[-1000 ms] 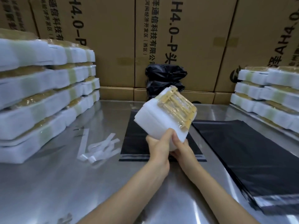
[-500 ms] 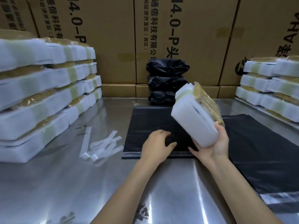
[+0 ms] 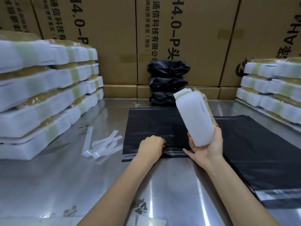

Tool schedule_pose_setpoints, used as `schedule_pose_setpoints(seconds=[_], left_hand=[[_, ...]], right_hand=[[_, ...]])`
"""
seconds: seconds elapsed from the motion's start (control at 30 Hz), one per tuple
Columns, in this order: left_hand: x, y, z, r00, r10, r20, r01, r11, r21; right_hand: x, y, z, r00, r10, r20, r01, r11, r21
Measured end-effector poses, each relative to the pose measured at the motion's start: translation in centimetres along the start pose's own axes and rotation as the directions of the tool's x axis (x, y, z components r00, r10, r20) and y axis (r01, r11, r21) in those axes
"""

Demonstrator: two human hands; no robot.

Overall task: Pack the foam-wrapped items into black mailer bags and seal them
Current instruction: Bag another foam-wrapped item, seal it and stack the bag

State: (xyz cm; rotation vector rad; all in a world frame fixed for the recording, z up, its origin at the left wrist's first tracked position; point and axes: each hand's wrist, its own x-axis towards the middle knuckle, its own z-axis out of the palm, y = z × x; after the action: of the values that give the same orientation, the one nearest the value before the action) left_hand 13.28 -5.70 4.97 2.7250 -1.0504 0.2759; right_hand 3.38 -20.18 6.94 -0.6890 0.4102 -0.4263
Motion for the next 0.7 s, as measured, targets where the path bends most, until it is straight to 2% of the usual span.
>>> schedule_pose_setpoints(seconds=[0.1, 0.17, 0.23, 0.37, 0.47, 0.6, 0.63, 0.7], left_hand=[[0.2, -1.3, -0.3, 0.998, 0.062, 0.017, -0.063, 0.997, 0.043], [0.3, -2.5, -0.8, 0.999, 0.038, -0.029, -0.038, 0.999, 0.006], [0.6, -3.6, -1.4, 0.996, -0.033, -0.078, 0.027, 0.996, -0.083], [1.6, -4.6, -2.4, 0.986, -0.160, -0.054, 0.135, 0.941, -0.311], [2.4, -4.8, -3.1, 0.982, -0.188, -0.032, 0.162, 0.909, -0.384], [3.4, -4.3, -4.3, 0.975, -0.218, -0.033, 0.178, 0.869, -0.462], [3.7, -4.6, -4.4, 0.976, -0.216, -0.035, 0.174, 0.863, -0.474], [4.0, -4.7, -4.8, 0.963, -0.269, -0.023, 0.218, 0.824, -0.522]], right_hand=[[-0.3, -0.2, -0.2, 1.000, -0.010, -0.003, 0.010, 1.000, -0.010], [-0.6, -0.4, -0.3, 1.000, -0.014, -0.004, 0.014, 0.999, -0.037], [-0.9, -0.5, -0.6, 1.000, -0.017, -0.004, 0.017, 0.997, -0.074], [-1.5, -0.8, -1.5, 0.999, 0.033, 0.036, -0.029, 0.993, -0.113], [-2.3, -1.1, -2.3, 0.984, 0.056, 0.169, -0.031, 0.989, -0.146], [-3.3, -1.8, -2.7, 0.929, 0.021, 0.370, 0.055, 0.980, -0.192], [-3.4, -1.8, -2.6, 0.916, 0.023, 0.400, 0.053, 0.983, -0.178], [-3.3, -1.7, -2.6, 0.928, 0.015, 0.372, 0.052, 0.984, -0.169]])
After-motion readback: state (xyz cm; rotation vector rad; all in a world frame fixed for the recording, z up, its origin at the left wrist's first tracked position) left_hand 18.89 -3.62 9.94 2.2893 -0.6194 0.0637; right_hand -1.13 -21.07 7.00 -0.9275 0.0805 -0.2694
